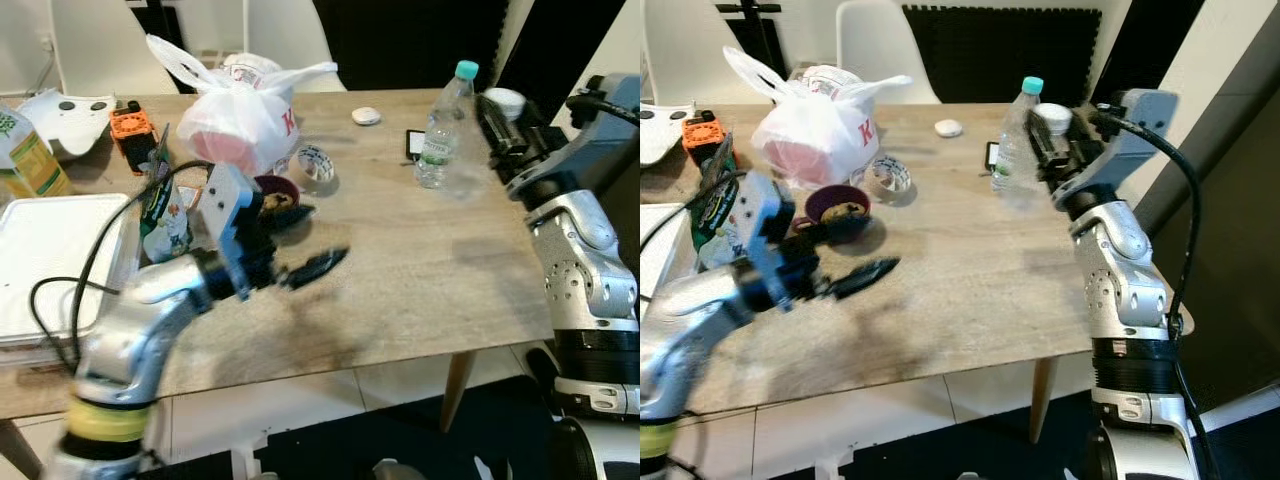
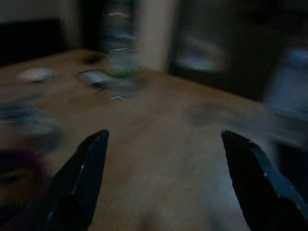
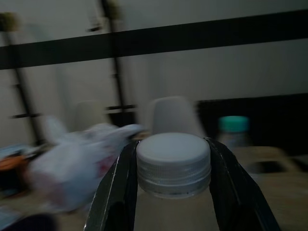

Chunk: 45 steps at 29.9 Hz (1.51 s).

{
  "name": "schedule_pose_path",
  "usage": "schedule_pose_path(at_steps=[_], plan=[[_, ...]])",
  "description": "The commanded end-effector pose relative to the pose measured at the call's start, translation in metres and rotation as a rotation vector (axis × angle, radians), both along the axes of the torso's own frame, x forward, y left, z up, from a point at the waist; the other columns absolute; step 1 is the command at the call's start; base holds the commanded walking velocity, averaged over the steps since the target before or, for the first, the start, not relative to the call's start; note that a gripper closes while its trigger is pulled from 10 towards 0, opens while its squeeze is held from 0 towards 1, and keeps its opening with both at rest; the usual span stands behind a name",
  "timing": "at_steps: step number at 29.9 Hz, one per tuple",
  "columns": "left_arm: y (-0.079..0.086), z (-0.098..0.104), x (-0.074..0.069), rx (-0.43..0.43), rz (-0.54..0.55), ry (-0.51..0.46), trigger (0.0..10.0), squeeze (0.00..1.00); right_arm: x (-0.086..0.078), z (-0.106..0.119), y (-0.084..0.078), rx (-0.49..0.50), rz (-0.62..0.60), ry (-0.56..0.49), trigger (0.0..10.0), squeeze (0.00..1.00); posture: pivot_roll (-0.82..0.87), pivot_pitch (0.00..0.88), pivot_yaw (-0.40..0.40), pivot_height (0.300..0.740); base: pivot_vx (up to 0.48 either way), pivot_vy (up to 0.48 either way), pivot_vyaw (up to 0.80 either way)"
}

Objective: Restocking fridge

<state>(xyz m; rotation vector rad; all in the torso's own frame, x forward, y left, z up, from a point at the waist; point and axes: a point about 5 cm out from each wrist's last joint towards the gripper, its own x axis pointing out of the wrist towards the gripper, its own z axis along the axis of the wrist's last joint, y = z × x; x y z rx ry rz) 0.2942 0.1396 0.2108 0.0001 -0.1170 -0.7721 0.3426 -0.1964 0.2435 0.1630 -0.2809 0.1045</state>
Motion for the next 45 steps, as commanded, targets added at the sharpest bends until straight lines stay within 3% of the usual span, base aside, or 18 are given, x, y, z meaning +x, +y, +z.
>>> schedule_pose_path(at_steps=[1,4,8,19,23,29,37,45], plan=[[0.001,-0.003,0.010,-0.024,0.143,0.006,10.0,0.00,-0.008,-0.001,-0.012,-0.015,-0.118,-0.043,10.0,0.00,-0.03,0.082,-0.032,0.740,0.000,0.000,0.00],[-0.008,-0.009,0.020,-0.058,0.238,0.035,10.0,0.00,-0.017,-0.015,-0.017,-0.037,-0.222,-0.042,10.0,0.00,-0.06,0.092,-0.002,0.740,0.000,0.000,0.00],[-0.023,-0.024,0.024,-0.031,0.263,0.081,10.0,0.00,-0.025,-0.030,-0.029,-0.067,-0.334,-0.022,10.0,0.00,-0.05,0.097,0.008,0.740,0.000,0.000,0.00],[-0.031,-0.052,0.020,0.024,0.342,0.133,10.0,0.00,-0.033,-0.052,-0.033,-0.109,-0.421,-0.004,10.0,0.00,-0.04,0.082,0.039,0.740,0.000,0.000,0.00],[-0.030,-0.052,0.025,0.058,0.397,0.088,10.0,0.00,-0.028,-0.055,-0.032,-0.094,-0.430,0.009,10.0,0.00,-0.03,0.080,0.018,0.740,0.000,0.000,0.00],[-0.029,-0.050,0.029,0.042,0.443,0.072,10.0,0.00,-0.025,-0.064,-0.041,-0.085,-0.457,0.045,10.0,0.00,-0.02,0.061,0.009,0.740,0.000,0.000,-0.11],[-0.036,-0.057,0.026,0.064,0.419,0.076,10.0,0.00,-0.029,-0.069,-0.055,-0.067,-0.521,0.055,10.0,0.00,-0.04,0.065,0.029,0.740,0.000,0.000,-0.77],[-0.042,-0.049,0.035,0.068,0.412,0.039,10.0,0.00,-0.031,-0.074,-0.061,-0.074,-0.539,0.069,10.0,0.00,-0.03,0.080,0.024,0.740,0.000,0.000,-0.79]])
